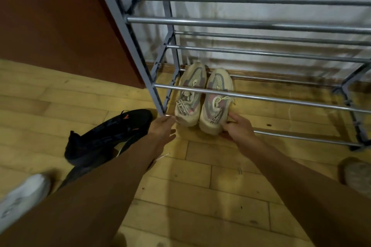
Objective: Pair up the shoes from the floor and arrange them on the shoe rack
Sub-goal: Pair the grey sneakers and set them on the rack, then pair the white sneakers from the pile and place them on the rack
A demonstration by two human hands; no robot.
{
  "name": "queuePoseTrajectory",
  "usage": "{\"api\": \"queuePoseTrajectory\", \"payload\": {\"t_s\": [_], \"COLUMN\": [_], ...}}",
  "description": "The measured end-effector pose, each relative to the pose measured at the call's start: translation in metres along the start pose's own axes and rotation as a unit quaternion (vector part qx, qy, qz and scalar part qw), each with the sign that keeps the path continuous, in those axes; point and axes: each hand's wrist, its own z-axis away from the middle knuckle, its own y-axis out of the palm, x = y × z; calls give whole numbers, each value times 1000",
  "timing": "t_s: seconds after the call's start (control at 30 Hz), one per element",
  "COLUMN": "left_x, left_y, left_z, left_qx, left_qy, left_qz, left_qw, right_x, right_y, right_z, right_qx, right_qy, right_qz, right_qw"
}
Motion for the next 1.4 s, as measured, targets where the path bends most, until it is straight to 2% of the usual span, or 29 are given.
{"api": "queuePoseTrajectory", "payload": {"t_s": [0.17,0.3,0.37,0.5,0.6,0.77,0.83,0.97,1.13,1.23,1.4], "left_x": [-11,-11,-4,23,46,74,82,85,80,87,112], "left_y": [-34,-77,-102,-141,-157,-166,-167,-171,-164,-139,-77], "left_z": [34,61,73,94,102,100,96,89,95,109,137], "left_qx": [3,-5,-7,-22,-51,-66,-80,-121,-89,-71,-58], "left_qy": [-1,53,58,2,-31,-61,-61,-22,-26,11,129], "left_qz": [-144,-299,-362,-438,-468,-482,-484,-526,-528,-544,-603], "left_qw": [990,953,931,899,882,871,869,842,844,836,785], "right_x": [17,21,17,-1,-18,-43,-48,-55,-58,-56,-54], "right_y": [2,11,19,34,37,36,34,28,20,15,-4], "right_z": [37,76,96,131,149,154,151,141,141,148,164], "right_qx": [9,77,124,174,185,205,200,193,191,206,212], "right_qy": [-15,-78,-56,-2,35,36,41,51,51,38,15], "right_qz": [121,276,263,200,200,245,256,256,274,320,387], "right_qw": [992,955,955,964,961,947,945,946,941,924,897]}}
